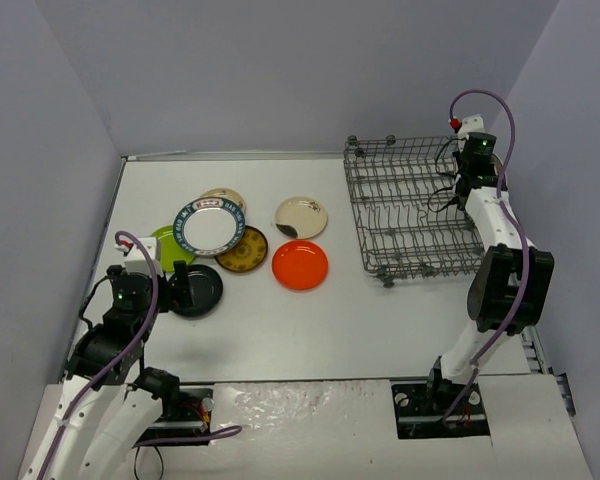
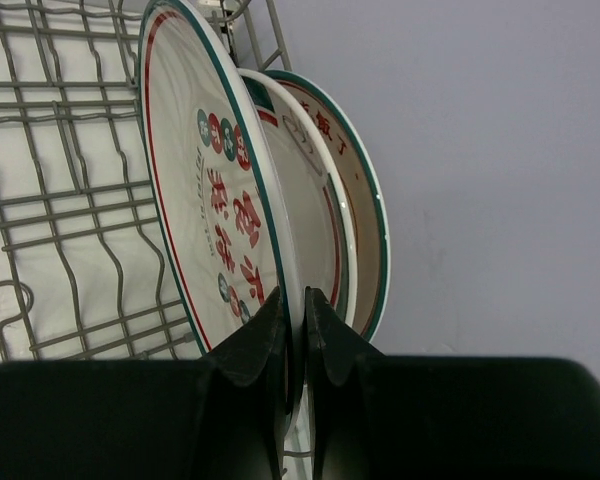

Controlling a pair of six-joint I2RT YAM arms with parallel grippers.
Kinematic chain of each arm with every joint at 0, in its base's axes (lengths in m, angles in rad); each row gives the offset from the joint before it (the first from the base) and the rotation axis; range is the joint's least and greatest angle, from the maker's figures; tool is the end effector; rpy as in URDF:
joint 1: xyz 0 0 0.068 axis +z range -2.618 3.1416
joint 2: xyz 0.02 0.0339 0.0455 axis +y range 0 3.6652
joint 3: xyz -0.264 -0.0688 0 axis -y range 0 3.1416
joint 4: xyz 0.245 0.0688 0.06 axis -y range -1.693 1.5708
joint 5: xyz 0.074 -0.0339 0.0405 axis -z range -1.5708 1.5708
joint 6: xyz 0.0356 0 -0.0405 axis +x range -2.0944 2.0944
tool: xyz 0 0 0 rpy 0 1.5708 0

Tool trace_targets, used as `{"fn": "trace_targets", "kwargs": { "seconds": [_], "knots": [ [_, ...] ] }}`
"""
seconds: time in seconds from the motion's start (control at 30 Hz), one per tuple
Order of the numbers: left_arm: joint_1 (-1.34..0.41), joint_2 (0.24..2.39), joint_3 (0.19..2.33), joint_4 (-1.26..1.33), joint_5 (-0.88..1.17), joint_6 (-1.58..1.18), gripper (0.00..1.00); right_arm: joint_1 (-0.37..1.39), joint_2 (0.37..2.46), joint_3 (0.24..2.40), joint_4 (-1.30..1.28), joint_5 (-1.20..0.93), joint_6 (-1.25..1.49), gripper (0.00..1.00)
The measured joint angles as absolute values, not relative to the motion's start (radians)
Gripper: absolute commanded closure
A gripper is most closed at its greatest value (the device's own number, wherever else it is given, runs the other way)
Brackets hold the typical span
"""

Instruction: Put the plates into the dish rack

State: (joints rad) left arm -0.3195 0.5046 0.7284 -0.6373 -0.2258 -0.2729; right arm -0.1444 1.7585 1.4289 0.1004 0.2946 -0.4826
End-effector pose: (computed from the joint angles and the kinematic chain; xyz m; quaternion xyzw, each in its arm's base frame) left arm 0.1107 -0.0282 0.3103 -0.0422 0.8331 -0.0684 0.5473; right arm 0.4198 -0.0715 0.3258 -0.0405 0.7791 -0.2990 0.5495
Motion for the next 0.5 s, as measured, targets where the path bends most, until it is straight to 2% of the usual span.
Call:
{"fn": "trace_targets", "kwargs": {
  "seconds": [0.5],
  "knots": [
    [-0.319, 0.522, 0.728, -0.637, -0.216, -0.273, 0.03, -0.180, 1.798, 1.407, 0.124, 0.256, -0.450, 1.00]
  ]
}}
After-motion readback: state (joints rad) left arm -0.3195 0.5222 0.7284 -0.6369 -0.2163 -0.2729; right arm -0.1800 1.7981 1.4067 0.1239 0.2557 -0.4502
